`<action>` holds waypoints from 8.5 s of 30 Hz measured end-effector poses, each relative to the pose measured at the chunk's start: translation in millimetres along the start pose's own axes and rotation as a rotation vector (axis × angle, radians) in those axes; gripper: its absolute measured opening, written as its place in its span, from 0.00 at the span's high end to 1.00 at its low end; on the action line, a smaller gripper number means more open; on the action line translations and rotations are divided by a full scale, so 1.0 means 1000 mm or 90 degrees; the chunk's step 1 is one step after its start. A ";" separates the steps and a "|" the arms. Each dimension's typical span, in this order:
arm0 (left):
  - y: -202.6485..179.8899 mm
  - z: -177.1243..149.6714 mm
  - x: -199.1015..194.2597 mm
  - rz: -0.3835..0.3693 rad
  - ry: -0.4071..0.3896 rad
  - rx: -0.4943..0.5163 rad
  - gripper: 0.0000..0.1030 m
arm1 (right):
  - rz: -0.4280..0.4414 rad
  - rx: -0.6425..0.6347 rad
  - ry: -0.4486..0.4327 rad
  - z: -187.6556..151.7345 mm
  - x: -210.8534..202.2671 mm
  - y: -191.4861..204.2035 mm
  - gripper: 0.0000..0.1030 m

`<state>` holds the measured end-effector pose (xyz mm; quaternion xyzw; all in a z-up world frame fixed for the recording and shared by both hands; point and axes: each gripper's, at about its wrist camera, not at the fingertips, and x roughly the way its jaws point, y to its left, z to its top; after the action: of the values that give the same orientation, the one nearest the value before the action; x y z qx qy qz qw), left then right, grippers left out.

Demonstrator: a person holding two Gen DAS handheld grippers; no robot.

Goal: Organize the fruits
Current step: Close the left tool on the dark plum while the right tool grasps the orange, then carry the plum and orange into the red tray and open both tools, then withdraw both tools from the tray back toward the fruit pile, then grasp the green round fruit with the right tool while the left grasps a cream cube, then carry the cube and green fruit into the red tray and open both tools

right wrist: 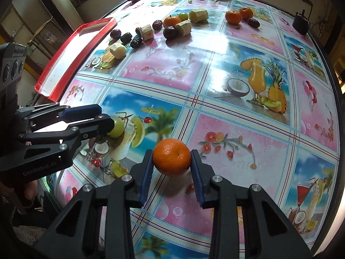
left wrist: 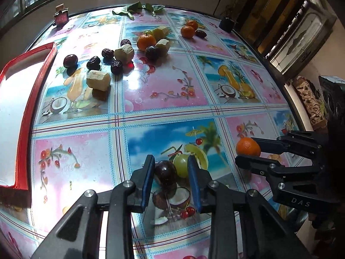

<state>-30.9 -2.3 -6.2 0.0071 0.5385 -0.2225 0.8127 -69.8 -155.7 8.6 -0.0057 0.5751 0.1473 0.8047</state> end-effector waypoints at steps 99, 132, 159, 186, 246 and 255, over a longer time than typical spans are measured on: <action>0.307 0.104 -0.036 0.218 -0.120 -0.212 0.77 | 0.007 -0.081 -0.114 0.271 0.134 0.215 0.65; 0.286 0.104 -0.051 0.304 -0.091 -0.242 0.19 | -0.012 -0.092 -0.136 0.269 0.108 0.208 0.64; 0.152 0.059 -0.079 0.255 -0.223 -0.245 0.21 | -0.042 -0.011 -0.240 0.113 -0.028 0.056 0.32; 0.081 0.064 0.002 0.295 -0.072 -0.127 0.21 | 0.019 -0.136 -0.048 0.014 0.037 0.037 0.36; 0.064 0.021 -0.002 0.164 -0.069 -0.093 0.73 | -0.004 -0.054 -0.080 0.000 0.010 0.038 0.76; 0.061 0.007 -0.029 0.160 -0.096 -0.088 0.73 | -0.009 -0.044 -0.099 0.013 0.002 0.058 0.76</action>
<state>-11.4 61.4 8.3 0.0020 0.4845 -0.0815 0.8710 -71.6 -97.1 20.6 -0.0258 0.5051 0.1611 0.8475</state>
